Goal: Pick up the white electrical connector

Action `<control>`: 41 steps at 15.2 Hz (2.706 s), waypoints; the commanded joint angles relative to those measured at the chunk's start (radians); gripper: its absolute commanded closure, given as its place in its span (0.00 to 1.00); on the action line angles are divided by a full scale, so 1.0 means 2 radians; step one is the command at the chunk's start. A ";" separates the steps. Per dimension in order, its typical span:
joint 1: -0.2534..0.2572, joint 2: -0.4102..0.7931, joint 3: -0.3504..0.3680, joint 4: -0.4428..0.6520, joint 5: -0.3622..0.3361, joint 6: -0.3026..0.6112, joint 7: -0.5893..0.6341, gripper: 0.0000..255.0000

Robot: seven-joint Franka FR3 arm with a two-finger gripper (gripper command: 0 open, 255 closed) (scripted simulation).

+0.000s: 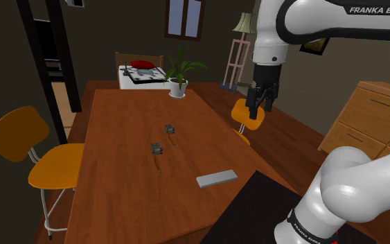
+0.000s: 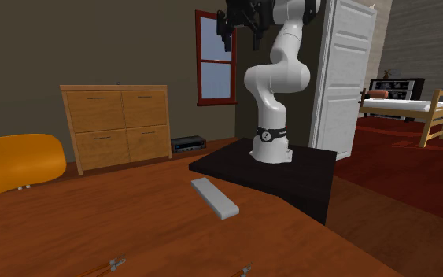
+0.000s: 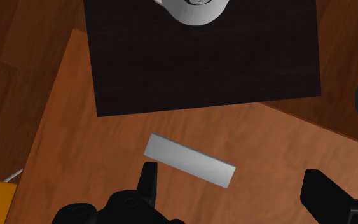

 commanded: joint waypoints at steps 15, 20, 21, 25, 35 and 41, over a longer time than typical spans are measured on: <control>0.005 0.207 0.046 -0.005 0.039 0.225 0.101 0.00; 0.005 0.300 0.057 0.029 0.040 0.290 0.135 0.00; 0.006 0.319 0.058 0.037 0.039 0.302 0.142 0.00; 0.008 0.396 0.062 0.079 0.034 0.342 0.168 0.00; 0.023 0.589 0.057 0.229 0.019 0.397 0.226 0.00; 0.034 0.708 0.048 0.355 0.016 0.397 0.251 0.00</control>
